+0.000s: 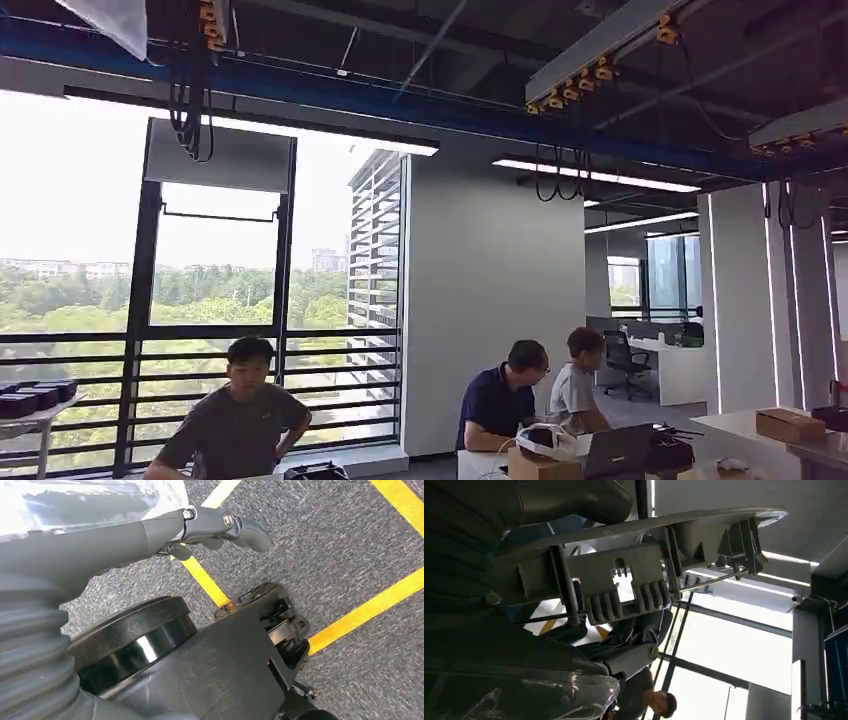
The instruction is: Take the parts from the cabinet and place them on the table.
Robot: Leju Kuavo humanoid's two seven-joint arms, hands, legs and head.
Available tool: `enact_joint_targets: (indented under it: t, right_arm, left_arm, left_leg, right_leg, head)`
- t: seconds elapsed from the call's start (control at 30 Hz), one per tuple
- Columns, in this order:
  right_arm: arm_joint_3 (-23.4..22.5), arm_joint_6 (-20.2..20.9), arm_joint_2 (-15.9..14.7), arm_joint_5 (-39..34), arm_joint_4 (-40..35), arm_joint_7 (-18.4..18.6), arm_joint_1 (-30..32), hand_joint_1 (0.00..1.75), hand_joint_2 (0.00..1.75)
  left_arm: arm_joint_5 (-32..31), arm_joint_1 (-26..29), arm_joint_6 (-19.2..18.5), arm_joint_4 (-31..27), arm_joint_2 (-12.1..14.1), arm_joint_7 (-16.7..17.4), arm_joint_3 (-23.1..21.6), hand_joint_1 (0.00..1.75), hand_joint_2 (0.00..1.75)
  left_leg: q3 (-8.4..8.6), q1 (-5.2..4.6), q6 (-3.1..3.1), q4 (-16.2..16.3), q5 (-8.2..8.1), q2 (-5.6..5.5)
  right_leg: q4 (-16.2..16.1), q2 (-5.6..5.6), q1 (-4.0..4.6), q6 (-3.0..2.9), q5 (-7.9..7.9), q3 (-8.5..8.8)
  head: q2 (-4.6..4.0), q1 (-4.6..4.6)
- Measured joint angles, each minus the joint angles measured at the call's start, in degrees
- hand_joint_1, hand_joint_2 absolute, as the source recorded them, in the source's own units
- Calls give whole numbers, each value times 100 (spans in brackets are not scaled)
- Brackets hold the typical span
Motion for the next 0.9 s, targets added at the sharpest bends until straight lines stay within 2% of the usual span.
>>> enact_joint_targets:
  t: [0.07, 0.1, 0.13, 0.17, 0.2, 0.23, 0.27, 0.3, 0.33, 0.37, 0.4, 0.43, 0.47, 0.5, 0.53, 0.57, 0.73, 0.77, 0.83, 0.9]
  right_arm:
    - [0, 0, 0, 0, 0, 7, -25, 175, 175]
    - [-2, 0, 0, 0, -2, 9, -41, 175, 175]
    - [-2, 0, 0, 0, 0, 13, -47, 175, 175]
    - [-2, -2, 0, 0, 0, 13, -49, 175, 175]
    - [0, -4, 0, 0, 0, 13, -46, 175, 175]
    - [0, -4, 0, 0, 2, 15, -41, 175, 175]
    - [0, -4, 0, 0, 4, 22, -40, 175, 175]
    - [0, -4, 0, 0, 9, 26, -33, 175, 175]
    - [0, -4, -2, 0, 15, 31, -28, 175, 175]
    - [2, -4, -2, 0, 17, 33, -28, 175, 175]
    - [0, -4, -2, 0, 17, 31, -32, 175, 175]
    - [0, -4, -2, 0, 17, 33, -37, 175, 175]
    - [2, -4, -2, 0, 24, 33, -43, 175, 175]
    - [2, -7, 0, 2, 22, 31, -41, 175, 175]
    - [2, -7, 0, 2, 22, 33, -33, 175, 175]
    - [2, -7, 0, 7, 26, 41, -36, 175, 175]
    - [4, -9, 0, 11, 26, 44, -44, 175, 175]
    - [4, -9, 0, 13, 26, 48, -43, 175, 175]
    - [4, -9, 0, 15, 26, 48, -44, 175, 175]
    - [4, -9, 0, 15, 26, 48, -44, 175, 175]
  left_arm:
    - [0, 0, 0, 0, 17, 0, 0, 0, 175]
    - [0, -3, 0, 0, 20, 0, 2, 0, 175]
    - [0, -2, 0, 0, 20, -2, 2, 0, 175]
    - [0, -11, 0, 0, 20, 2, 2, 0, 175]
    - [0, -26, 4, 0, 20, 0, 4, 0, 175]
    - [0, -29, 2, 0, 17, 0, 4, 0, 175]
    - [0, -26, 0, 0, 17, 0, 4, 0, 175]
    - [0, -22, 0, 0, 17, 2, 4, 0, 175]
    - [0, -22, 0, 0, 17, 0, 4, 0, 175]
    - [0, -25, 0, 0, 17, 0, 2, 0, 175]
    - [0, -30, 0, 0, 15, 0, 2, 0, 175]
    - [0, -31, 0, 0, 15, 0, 4, 0, 175]
    - [2, -33, 0, 0, 17, 0, 4, 0, 175]
    - [-2, -42, 0, 0, 17, 2, 4, 0, 175]
    - [-2, -43, 0, 0, 20, 2, 4, 0, 175]
    - [-2, -38, -4, 0, 22, 0, 4, 0, 175]
    - [-2, -42, -9, 0, 22, 9, 4, 0, 175]
    - [-2, -42, -9, 0, 22, 9, 2, 0, 175]
    - [-4, -42, -7, 0, 20, 15, 4, 0, 175]
    - [-4, -42, -2, 0, 22, 17, 4, 0, 175]
  left_leg:
    - [-3, -11, 22, -19, 4, -10]
    - [47, 19, 66, -124, 42, -20]
    - [95, 49, 80, -190, 78, -22]
    - [103, 61, 102, -207, 93, -21]
    - [99, 66, 102, -208, 93, -37]
    - [99, 64, 106, -208, 89, -52]
    - [99, 61, 105, -207, 87, -60]
    - [105, 62, 97, -206, 82, -83]
    - [117, 68, 80, -204, 72, -102]
    - [131, 76, 58, -196, 58, -128]
    - [153, 90, 24, -180, 37, -154]
    - [166, 97, -18, -159, 10, -174]
    - [142, 61, -69, -141, -5, -186]
    - [119, 66, -112, -119, 1, -198]
    - [110, 59, -98, -83, -42, -202]
    - [116, 63, -12, -98, -2, -207]
    - [157, 81, -36, -159, 11, -207]
    - [160, 83, -56, -167, 12, -207]
    - [170, 98, -155, -183, 8, -207]
    - [171, 104, -181, -184, 0, -207]
  right_leg:
    - [-26, -25, -6, 29, 13, 12]
    - [-38, -17, -5, 57, -3, 47]
    - [26, 161, -22, 68, -67, 36]
    - [262, 333, -29, 70, -223, -92]
    - [733, 421, -35, 79, -465, -329]
    - [1233, 440, -43, 96, -675, -590]
    - [1626, 441, -46, 109, -788, -807]
    - [1782, 440, -50, 113, -748, -925]
    - [1651, 439, -61, 118, -566, -894]
    - [1291, 439, -77, 121, -295, -754]
    - [719, 441, -90, 117, 41, -506]
    - [207, 454, -99, 112, 269, -296]
    - [119, 507, -76, 94, 162, -234]
    - [93, 504, -71, 30, 153, -246]
    - [61, 502, -87, 21, 169, -257]
    - [79, 502, -80, 2, 157, -250]
    - [88, 501, -47, -67, 129, -241]
    - [90, 500, -42, -76, 124, -241]
    - [99, 499, -32, -90, 115, -241]
    - [105, 495, -25, -99, 109, -240]
  head:
    - [0, 2]
    - [0, 4]
    - [0, 2]
    - [0, -11]
    - [0, -37]
    - [0, -50]
    - [0, -48]
    - [0, -53]
    - [0, -64]
    - [0, -68]
    - [0, -68]
    - [0, -66]
    - [0, -52]
    - [7, -68]
    - [7, -44]
    - [7, -33]
    - [0, 9]
    - [0, 11]
    - [0, 15]
    - [0, 13]
